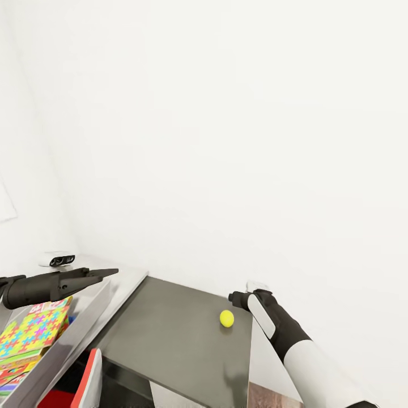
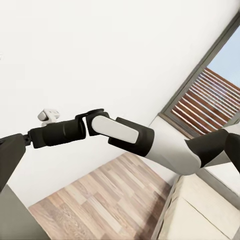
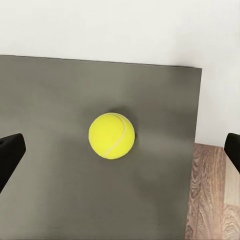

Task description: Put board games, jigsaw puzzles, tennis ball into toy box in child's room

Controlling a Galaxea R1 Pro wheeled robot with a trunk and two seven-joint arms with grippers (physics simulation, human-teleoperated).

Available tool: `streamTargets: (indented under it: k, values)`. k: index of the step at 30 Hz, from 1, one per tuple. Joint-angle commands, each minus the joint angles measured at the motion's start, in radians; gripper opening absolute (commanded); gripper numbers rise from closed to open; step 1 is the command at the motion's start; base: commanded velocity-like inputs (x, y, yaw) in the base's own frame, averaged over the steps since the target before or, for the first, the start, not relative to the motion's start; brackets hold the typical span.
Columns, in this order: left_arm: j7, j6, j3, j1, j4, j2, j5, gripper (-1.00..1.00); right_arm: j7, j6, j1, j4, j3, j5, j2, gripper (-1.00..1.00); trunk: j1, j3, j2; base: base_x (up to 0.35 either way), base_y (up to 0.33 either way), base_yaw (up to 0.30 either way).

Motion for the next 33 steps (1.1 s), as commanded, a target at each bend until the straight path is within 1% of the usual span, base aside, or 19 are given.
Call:
streamTargets:
  k: [1,9,11,13,15,16,17,18,19,20,21,23,25,27,28,29,31,33]
  values:
    - [-0.004,0.011,0.0,0.0,0.0,0.0,-0.001,1.0,-0.01,0.001,0.0,-0.001,0.004,-0.011,-0.001,1.0,0.0,-0.002,-0.001,0.0,0.0,0.0]
    - [-0.004,0.015,-0.002,-0.001,0.0,0.0,-0.001,1.0,-0.01,0.002,-0.001,-0.002,0.002,-0.01,-0.001,1.0,0.0,-0.015,-0.001,0.0,0.0,0.0]
    - [-0.004,0.022,-0.008,-0.008,-0.001,-0.004,-0.002,1.0,-0.01,0.001,-0.001,-0.002,0.002,-0.01,-0.001,1.0,0.0,-0.018,-0.001,0.0,0.0,0.0]
    - [-0.004,0.031,-0.015,-0.015,-0.002,-0.015,-0.004,1.0,-0.01,0.001,-0.002,-0.002,0.002,-0.01,-0.001,1.0,0.0,-0.021,-0.001,0.0,0.0,0.0]
    - [-0.004,0.04,-0.02,-0.044,-0.002,-0.029,-0.008,1.0,-0.01,0.001,-0.002,-0.002,0.002,-0.01,-0.001,1.0,0.0,-0.025,-0.001,0.0,0.0,0.0]
    - [-0.004,0.041,-0.021,-0.058,-0.002,-0.032,-0.01,1.0,-0.01,0.001,-0.002,-0.002,0.002,-0.01,-0.001,1.0,0.0,-0.026,-0.001,0.0,0.0,0.0]
    - [-0.004,0.042,-0.022,-0.088,-0.002,-0.037,-0.015,1.0,-0.01,0.001,-0.002,-0.002,0.002,-0.01,-0.001,1.0,0.0,-0.028,-0.001,0.0,0.0,0.0]
    - [0.008,0.043,-0.023,-0.104,-0.002,-0.041,-0.019,1.0,-0.009,0.001,-0.002,-0.002,0.002,-0.01,-0.001,1.0,0.0,-0.029,-0.001,0.0,0.0,0.0]
    - [0.043,0.044,-0.027,-0.132,-0.002,-0.053,-0.025,1.0,-0.009,0.001,-0.003,-0.003,0.002,-0.01,-0.001,1.0,0.0,-0.031,-0.001,0.0,0.0,0.0]
    - [0.062,0.044,-0.029,-0.144,-0.002,-0.061,-0.027,1.0,-0.009,0.001,-0.003,-0.003,0.002,-0.01,-0.001,1.0,0.0,-0.033,-0.001,0.0,0.0,0.0]
    - [0.099,0.045,-0.037,-0.166,-0.002,-0.077,-0.03,1.0,-0.009,0.002,-0.003,-0.003,0.002,-0.01,-0.001,1.0,0.0,-0.034,-0.001,0.0,0.0,0.0]
    - [0.128,0.046,-0.047,-0.189,-0.002,-0.093,-0.033,1.0,-0.008,0.002,-0.003,-0.003,0.002,-0.01,-0.001,1.0,0.0,-0.037,-0.001,0.0,0.0,0.0]
    - [0.162,0.049,-0.081,-0.242,-0.002,-0.115,-0.036,1.0,-0.007,0.003,-0.003,-0.004,0.002,-0.01,-0.001,1.0,0.0,-0.041,-0.001,0.0,0.0,0.0]
    - [0.172,0.05,-0.104,-0.268,-0.002,-0.121,-0.038,1.0,-0.007,0.003,-0.003,-0.006,0.002,-0.01,-0.001,1.0,0.0,-0.044,-0.001,0.0,0.0,0.0]
    - [0.178,0.051,-0.13,-0.29,-0.002,-0.124,-0.04,1.0,-0.007,0.003,-0.003,-0.012,0.002,-0.01,-0.001,1.0,0.0,-0.045,-0.001,0.0,0.0,0.0]
    - [0.181,0.051,-0.143,-0.299,-0.002,-0.126,-0.04,1.0,-0.007,0.003,-0.003,-0.016,0.003,-0.01,-0.001,1.0,0.0,-0.047,-0.001,0.0,0.0,0.0]
    - [0.187,0.051,-0.187,-0.325,-0.002,-0.133,-0.041,1.0,-0.006,0.003,-0.002,-0.031,0.003,-0.01,-0.001,1.0,0.0,-0.05,-0.001,0.0,0.0,0.0]
    - [0.189,0.051,-0.205,-0.332,-0.002,-0.139,-0.041,1.0,-0.005,0.003,-0.002,-0.036,0.003,-0.01,-0.001,1.0,0.0,-0.053,-0.001,0.0,0.0,0.0]
